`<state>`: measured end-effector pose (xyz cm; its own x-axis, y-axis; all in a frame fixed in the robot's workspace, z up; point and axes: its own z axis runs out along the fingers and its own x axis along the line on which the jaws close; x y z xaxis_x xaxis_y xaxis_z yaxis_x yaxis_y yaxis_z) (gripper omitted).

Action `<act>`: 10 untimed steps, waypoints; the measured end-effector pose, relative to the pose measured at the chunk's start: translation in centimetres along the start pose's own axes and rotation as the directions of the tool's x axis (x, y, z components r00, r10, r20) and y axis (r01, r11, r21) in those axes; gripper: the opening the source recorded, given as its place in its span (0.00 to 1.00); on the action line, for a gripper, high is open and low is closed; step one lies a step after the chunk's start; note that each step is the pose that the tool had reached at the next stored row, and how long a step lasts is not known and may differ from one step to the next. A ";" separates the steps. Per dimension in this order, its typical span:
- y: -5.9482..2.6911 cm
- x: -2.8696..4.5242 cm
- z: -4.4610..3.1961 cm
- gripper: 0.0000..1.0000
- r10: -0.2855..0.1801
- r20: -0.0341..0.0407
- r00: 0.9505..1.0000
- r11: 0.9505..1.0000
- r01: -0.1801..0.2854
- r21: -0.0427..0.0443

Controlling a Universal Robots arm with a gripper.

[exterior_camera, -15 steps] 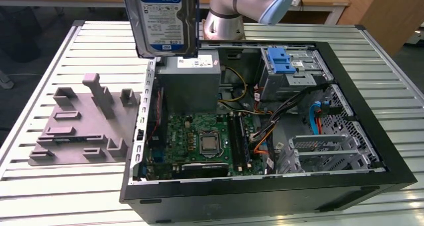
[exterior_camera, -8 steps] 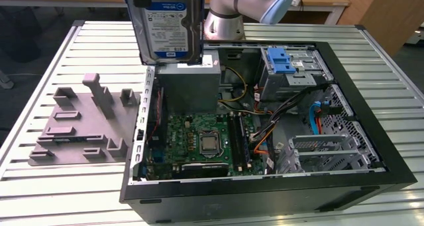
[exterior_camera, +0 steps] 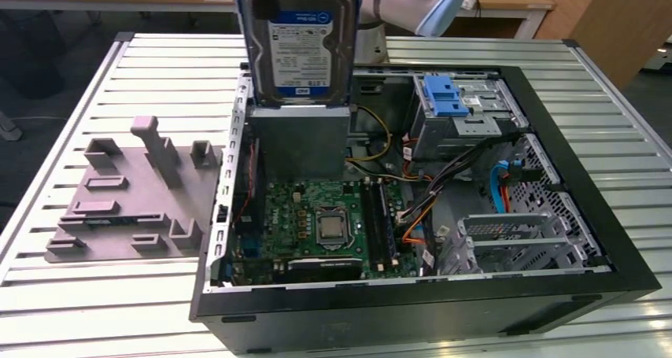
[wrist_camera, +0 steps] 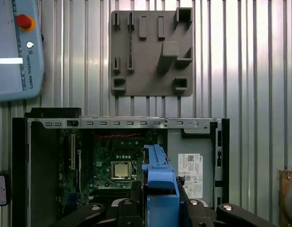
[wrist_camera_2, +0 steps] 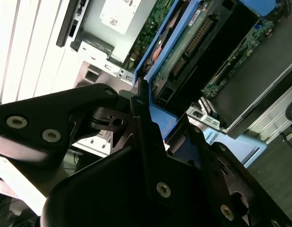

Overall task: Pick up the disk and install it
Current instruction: 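Pick up the disk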

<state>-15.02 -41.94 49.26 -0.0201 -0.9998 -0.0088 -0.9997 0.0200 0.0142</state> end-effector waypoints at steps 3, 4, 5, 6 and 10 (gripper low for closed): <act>-1.35 -0.03 0.12 0.36 0.000 0.000 1.000 1.000 0.000 0.000; -1.80 -0.04 0.16 0.36 0.000 0.000 1.000 1.000 0.000 0.000; -2.25 -0.04 0.18 0.36 0.000 0.000 1.000 1.000 0.000 0.000; -2.72 -0.05 0.21 0.36 0.000 0.000 1.000 1.000 0.000 0.000; -4.54 -0.09 0.29 0.36 0.000 0.000 1.000 1.000 0.000 0.000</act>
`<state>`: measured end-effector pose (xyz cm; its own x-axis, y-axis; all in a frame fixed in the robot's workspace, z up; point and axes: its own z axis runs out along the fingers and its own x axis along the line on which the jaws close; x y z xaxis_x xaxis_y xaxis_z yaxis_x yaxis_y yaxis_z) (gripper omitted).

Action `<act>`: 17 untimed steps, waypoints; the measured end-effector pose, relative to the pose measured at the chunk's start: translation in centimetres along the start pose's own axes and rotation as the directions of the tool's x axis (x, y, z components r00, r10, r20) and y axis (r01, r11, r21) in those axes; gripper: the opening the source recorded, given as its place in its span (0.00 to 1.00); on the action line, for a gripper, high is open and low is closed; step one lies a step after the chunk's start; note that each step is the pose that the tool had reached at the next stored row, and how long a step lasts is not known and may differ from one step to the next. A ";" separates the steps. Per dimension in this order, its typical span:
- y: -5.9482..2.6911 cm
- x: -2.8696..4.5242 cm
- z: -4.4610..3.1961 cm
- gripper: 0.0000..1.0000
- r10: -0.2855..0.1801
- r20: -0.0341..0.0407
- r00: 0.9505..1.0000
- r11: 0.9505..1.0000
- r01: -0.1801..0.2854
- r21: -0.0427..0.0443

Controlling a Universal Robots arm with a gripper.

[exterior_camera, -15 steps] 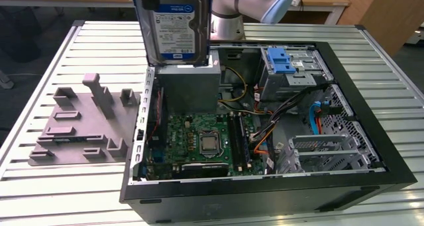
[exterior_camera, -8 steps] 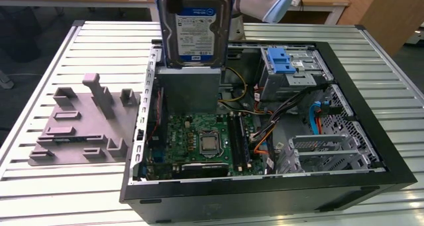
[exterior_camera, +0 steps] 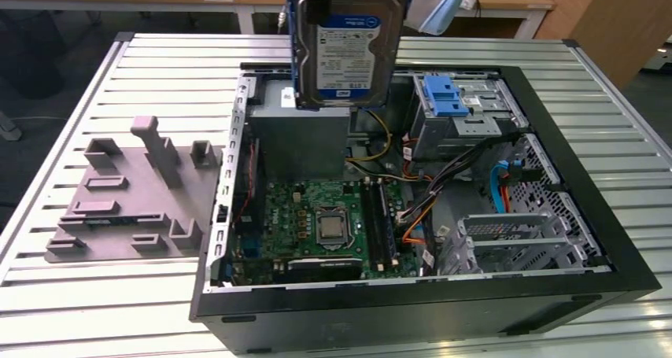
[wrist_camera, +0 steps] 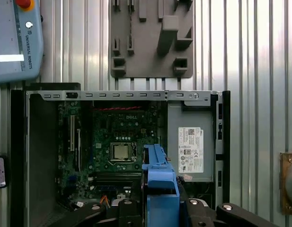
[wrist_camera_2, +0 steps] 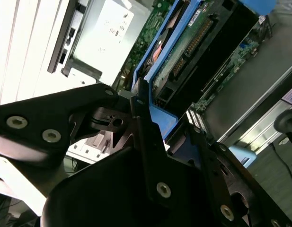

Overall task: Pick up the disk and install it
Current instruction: 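Pick up the disk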

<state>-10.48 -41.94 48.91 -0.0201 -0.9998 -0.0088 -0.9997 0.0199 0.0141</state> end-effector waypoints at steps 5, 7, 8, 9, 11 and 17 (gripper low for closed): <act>-2.29 -0.05 0.09 0.36 0.000 0.000 1.000 1.000 0.000 0.000; -2.99 -0.06 0.13 0.36 0.000 0.000 1.000 1.000 0.000 0.000; -3.08 -0.02 0.16 0.36 0.000 0.000 1.000 1.000 0.000 0.000; -3.12 0.07 0.18 0.36 0.000 0.000 1.000 1.000 0.000 0.000; -3.19 0.60 0.25 0.36 0.000 0.000 1.000 1.000 0.000 0.000; -3.21 0.76 0.26 0.36 0.000 0.000 1.000 1.000 0.000 0.000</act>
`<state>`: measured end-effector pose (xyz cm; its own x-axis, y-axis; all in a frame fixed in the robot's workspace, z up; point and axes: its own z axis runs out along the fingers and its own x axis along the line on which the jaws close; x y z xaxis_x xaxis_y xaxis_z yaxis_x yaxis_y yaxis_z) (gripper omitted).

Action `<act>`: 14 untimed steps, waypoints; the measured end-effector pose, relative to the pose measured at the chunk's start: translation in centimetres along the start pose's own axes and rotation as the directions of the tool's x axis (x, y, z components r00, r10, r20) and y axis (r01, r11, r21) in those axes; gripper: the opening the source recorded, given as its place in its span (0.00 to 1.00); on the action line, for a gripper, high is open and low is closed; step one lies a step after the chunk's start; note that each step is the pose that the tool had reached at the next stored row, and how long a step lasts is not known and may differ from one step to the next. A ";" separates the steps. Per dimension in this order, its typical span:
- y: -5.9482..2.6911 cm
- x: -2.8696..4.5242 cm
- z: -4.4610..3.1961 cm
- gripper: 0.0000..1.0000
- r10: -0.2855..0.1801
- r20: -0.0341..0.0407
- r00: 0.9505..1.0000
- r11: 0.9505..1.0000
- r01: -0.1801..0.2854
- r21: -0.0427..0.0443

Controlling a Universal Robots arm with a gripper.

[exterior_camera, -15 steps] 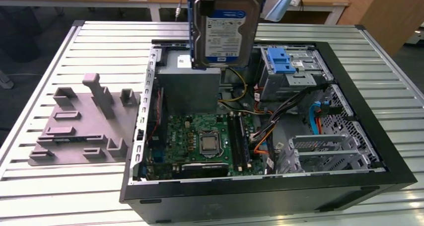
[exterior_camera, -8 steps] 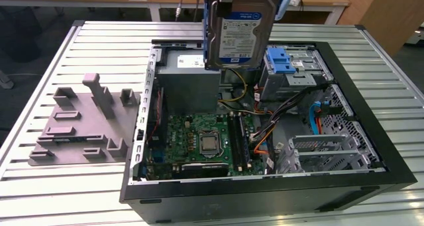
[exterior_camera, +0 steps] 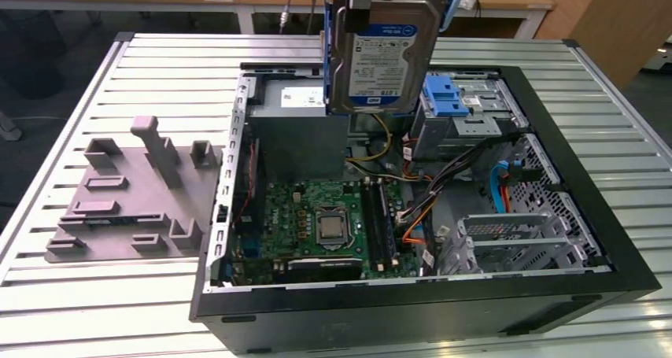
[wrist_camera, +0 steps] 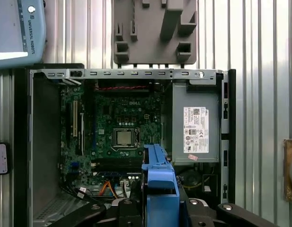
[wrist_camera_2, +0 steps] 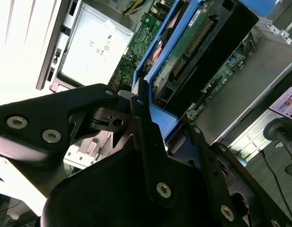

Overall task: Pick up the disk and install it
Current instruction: 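Pick up the disk, then insert the disk into the insertion slot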

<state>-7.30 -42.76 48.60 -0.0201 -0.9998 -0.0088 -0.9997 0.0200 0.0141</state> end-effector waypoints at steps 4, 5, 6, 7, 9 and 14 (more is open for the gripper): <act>0.00 0.05 0.00 0.36 0.000 0.000 1.000 1.000 0.000 0.000; -0.01 0.10 0.00 0.36 0.000 0.000 1.000 1.000 0.000 0.000; -0.01 0.14 0.00 0.36 0.000 0.000 1.000 1.000 0.000 0.000; -0.02 0.16 0.00 0.36 0.000 0.000 1.000 1.000 0.000 0.000; -0.02 0.17 0.00 0.36 0.000 0.000 1.000 1.000 0.000 0.000; 0.01 0.18 0.00 0.36 0.001 0.000 1.000 1.000 -0.001 0.000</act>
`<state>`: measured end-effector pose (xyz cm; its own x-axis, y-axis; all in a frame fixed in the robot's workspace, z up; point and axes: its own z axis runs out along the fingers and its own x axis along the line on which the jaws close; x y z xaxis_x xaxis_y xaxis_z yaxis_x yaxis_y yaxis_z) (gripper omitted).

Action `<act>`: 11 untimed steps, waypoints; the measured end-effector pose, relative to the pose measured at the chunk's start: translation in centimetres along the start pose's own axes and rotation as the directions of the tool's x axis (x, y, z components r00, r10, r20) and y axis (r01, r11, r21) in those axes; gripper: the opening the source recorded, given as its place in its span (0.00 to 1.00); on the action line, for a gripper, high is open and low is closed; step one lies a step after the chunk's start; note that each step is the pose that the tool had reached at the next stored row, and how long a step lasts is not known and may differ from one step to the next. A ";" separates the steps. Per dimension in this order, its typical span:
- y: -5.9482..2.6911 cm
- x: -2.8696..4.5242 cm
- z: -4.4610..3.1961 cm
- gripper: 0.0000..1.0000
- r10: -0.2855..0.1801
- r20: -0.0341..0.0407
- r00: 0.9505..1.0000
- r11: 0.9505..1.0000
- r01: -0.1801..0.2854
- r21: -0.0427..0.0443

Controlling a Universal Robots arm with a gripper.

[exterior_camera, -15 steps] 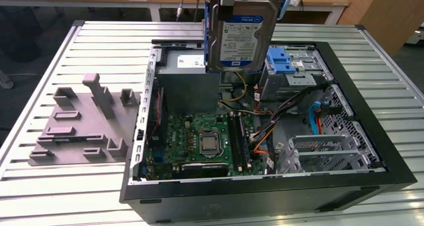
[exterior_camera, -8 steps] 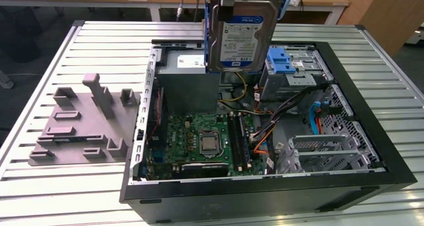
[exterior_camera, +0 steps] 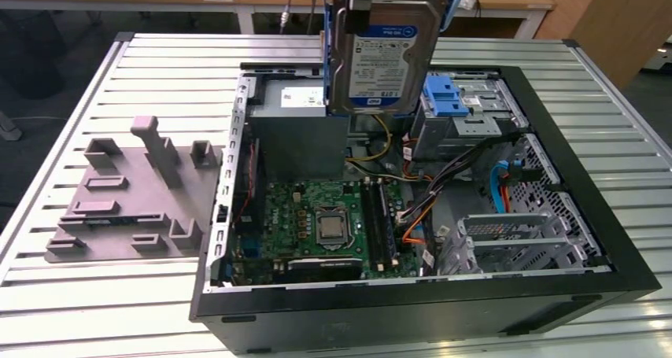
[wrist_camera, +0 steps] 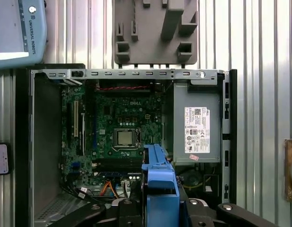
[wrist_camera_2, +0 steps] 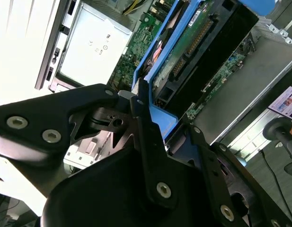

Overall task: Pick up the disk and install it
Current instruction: 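Insert the disk into the insertion slot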

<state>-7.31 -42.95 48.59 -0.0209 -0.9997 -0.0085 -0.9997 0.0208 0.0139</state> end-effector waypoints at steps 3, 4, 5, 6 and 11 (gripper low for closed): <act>-0.01 0.19 0.00 0.36 0.000 0.000 1.000 1.000 0.000 0.000; -0.01 0.32 0.01 0.36 0.000 0.000 1.000 1.000 0.000 0.000; -0.01 0.52 0.02 0.36 0.000 0.000 1.000 1.000 0.000 0.000; -0.02 0.80 0.03 0.36 0.000 0.000 1.000 1.000 0.000 0.000; -0.06 2.76 0.07 0.36 0.000 0.000 1.000 1.000 0.000 0.000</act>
<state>-7.31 -45.71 48.50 -0.0209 -0.9997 -0.0084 -0.9997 0.0208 0.0139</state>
